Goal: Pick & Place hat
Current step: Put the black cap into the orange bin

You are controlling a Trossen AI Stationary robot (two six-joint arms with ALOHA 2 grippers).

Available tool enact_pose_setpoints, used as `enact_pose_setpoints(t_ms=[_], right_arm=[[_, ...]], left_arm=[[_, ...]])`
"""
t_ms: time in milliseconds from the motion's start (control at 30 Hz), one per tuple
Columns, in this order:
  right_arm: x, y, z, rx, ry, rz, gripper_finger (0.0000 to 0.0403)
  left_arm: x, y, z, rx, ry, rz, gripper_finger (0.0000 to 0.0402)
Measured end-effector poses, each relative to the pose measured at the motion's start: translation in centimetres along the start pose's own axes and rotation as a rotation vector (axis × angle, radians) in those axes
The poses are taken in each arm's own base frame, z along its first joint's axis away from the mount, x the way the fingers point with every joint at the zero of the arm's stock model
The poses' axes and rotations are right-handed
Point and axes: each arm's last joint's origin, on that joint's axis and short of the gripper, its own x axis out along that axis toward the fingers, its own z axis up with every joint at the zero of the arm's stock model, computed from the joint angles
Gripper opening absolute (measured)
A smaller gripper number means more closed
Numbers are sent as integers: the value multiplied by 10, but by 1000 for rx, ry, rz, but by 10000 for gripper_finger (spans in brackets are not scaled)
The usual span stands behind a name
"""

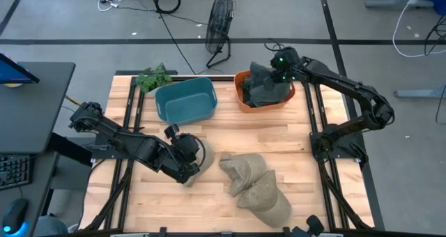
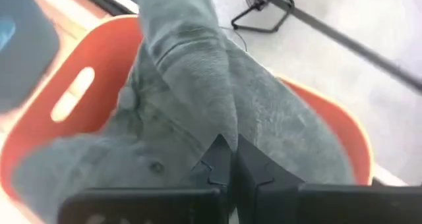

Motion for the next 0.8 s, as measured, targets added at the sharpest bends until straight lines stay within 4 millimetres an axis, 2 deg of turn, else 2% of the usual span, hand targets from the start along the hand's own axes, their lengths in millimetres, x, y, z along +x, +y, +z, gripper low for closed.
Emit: enact_pose_setpoints(t_ms=[267,433,667,800], right_arm=[[21,2,-3,-67,80,-7,2],[33,2,-6,-70,125,-70,5],[35,-2,-6,-51,133,-69,54],[25,-2,-9,-42,149,-68,89]], left_arm=[[0,0,0,-1,0,0,165],[0,0,0,-1,0,0,165],[0,0,0,-1,0,0,165],[0,0,0,-2,0,0,165]])
